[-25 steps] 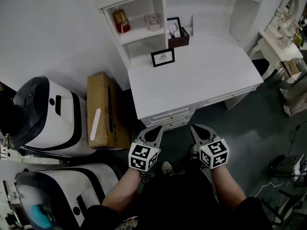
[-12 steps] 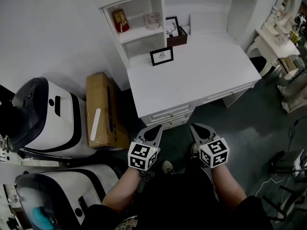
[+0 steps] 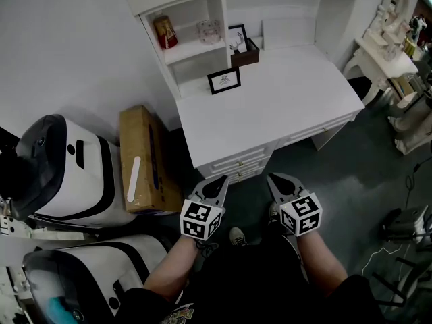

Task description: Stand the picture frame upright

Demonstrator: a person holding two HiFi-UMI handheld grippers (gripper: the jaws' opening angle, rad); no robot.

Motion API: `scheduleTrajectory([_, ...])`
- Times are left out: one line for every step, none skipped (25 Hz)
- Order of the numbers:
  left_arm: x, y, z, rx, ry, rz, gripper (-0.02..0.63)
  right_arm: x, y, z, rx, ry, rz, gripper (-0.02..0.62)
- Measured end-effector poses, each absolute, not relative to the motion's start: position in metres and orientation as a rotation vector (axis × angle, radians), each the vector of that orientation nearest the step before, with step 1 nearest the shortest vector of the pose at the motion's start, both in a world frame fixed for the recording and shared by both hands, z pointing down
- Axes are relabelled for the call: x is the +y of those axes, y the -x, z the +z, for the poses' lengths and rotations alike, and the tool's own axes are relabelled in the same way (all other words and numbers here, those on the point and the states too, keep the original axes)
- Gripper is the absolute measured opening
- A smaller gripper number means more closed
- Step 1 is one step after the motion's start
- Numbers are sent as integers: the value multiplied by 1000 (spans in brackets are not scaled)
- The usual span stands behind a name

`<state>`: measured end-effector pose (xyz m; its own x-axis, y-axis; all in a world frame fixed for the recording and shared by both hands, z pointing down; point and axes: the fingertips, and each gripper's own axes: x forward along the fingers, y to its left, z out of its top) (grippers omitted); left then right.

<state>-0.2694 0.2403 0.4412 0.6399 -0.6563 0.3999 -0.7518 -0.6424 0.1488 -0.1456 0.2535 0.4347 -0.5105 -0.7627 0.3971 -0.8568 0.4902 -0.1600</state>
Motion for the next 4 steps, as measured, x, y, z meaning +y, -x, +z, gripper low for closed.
scheduleTrajectory([240, 269, 441, -1129, -2561, 450, 5, 254, 145, 435, -2464, -1376, 495, 3])
scheduleTrajectory([240, 268, 441, -1128, -2562, 450, 5, 254, 145, 435, -2463, -1379, 496, 3])
scheduleTrajectory([240, 267, 441, -1126, -2564, 449, 5, 254, 144, 436, -2463, -1381, 497, 3])
scheduleTrajectory([240, 267, 441, -1124, -2565, 449, 5, 254, 143, 436, -2462, -1383, 498, 3])
